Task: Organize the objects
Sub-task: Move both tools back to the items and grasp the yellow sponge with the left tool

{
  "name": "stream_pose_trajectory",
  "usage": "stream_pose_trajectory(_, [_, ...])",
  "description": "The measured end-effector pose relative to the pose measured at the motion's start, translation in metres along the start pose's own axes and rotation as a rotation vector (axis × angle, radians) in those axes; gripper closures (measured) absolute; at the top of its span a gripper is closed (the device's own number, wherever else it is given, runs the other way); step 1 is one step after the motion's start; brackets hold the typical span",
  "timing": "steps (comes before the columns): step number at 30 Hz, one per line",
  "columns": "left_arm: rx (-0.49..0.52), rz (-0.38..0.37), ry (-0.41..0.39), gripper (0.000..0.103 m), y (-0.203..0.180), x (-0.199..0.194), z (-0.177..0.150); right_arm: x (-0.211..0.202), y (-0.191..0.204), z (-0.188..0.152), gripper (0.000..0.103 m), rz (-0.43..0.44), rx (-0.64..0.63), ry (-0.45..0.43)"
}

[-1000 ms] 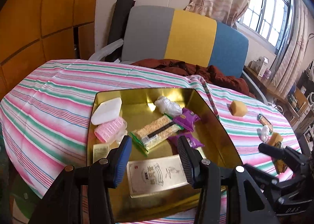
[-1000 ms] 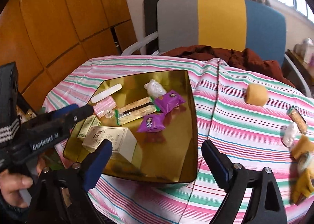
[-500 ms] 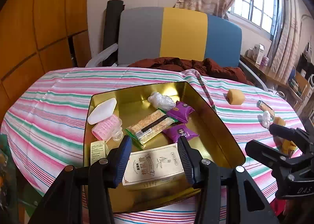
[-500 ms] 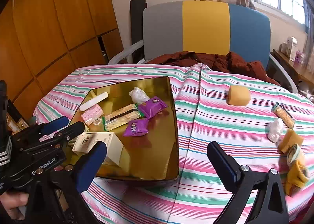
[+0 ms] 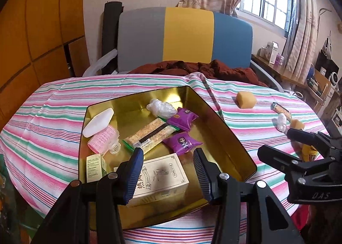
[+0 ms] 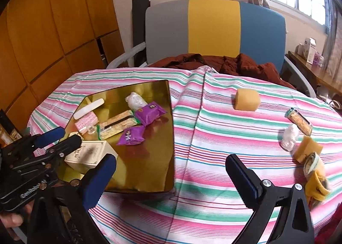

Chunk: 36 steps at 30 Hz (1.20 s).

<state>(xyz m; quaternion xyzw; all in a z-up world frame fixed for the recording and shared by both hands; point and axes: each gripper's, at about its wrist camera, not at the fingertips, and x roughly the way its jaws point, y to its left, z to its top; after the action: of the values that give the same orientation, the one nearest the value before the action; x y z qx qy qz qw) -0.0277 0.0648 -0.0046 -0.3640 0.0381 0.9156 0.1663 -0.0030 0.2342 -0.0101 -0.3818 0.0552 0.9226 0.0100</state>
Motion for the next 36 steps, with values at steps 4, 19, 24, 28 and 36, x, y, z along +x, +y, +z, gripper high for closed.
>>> stream_pose_trajectory(4, [0.010, -0.026, -0.005, 0.054, -0.004, 0.000, 0.002, 0.004, -0.011, 0.000, 0.000, -0.018, 0.019, 0.016])
stream_pose_trajectory(19, [0.115, -0.139, 0.018, 0.054, -0.052, 0.005, 0.008, -0.018, -0.127, 0.013, 0.000, -0.185, 0.175, 0.002])
stream_pose_trajectory(24, [0.161, -0.174, 0.024, 0.054, -0.073, 0.007, 0.016, -0.030, -0.198, 0.023, 0.000, -0.314, 0.268, -0.038])
stream_pose_trajectory(28, [0.190, -0.208, 0.037, 0.054, -0.091, 0.012, 0.029, -0.035, -0.251, 0.021, 0.000, -0.376, 0.376, -0.087])
stream_pose_trajectory(36, [0.157, -0.293, 0.110, 0.043, -0.131, 0.046, 0.067, -0.050, -0.322, -0.016, 0.000, -0.333, 0.764, -0.151])
